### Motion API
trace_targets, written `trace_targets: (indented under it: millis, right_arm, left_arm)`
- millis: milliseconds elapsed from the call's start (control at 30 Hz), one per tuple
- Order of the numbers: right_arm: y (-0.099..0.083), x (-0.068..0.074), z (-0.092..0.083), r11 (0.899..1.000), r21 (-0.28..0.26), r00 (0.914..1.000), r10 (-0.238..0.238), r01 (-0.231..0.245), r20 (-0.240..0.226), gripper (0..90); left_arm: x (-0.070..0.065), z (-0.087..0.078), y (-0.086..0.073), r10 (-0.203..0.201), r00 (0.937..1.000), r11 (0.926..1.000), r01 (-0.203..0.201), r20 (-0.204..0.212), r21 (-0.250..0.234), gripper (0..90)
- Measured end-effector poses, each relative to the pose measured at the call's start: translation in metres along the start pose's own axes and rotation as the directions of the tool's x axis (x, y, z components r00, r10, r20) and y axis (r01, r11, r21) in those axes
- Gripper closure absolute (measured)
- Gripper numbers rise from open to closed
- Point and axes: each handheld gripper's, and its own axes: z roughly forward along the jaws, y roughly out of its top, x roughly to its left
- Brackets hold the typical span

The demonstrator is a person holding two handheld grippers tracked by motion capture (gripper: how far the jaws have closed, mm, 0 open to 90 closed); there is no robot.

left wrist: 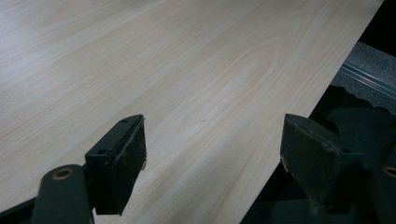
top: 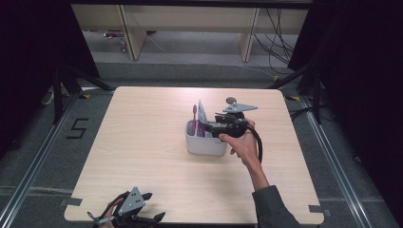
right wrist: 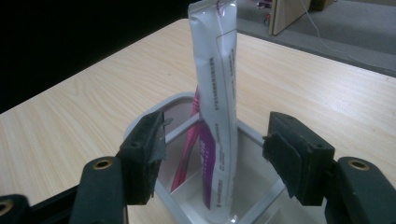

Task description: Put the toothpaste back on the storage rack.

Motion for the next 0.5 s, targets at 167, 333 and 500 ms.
trace_targets:
  millis: [167, 333, 500]
  right_arm:
    - [-0.002, 0.002, -0.011, 1.000, -0.005, 1.0000, 0.004, -0.004, 0.006, 36.6]
    - [-0.003, 0.001, -0.021, 1.000, -0.009, 0.9999, -0.009, 0.009, 0.011, 36.5]
    - [-0.006, 0.000, -0.030, 1.000, 0.001, 0.9997, 0.006, -0.006, 0.023, 36.2]
  left_arm:
    - [0.000, 0.000, 0.000, -0.002, 1.0000, 1.0000, 0.002, -0.002, -0.001, 22.2]
    - [0.000, 0.000, 0.000, -0.006, 1.0000, 1.0000, 0.006, -0.003, 0.001, 22.2]
    - [0.000, 0.000, 0.000, -0.008, 1.0000, 1.0000, 0.008, -0.004, -0.003, 22.2]
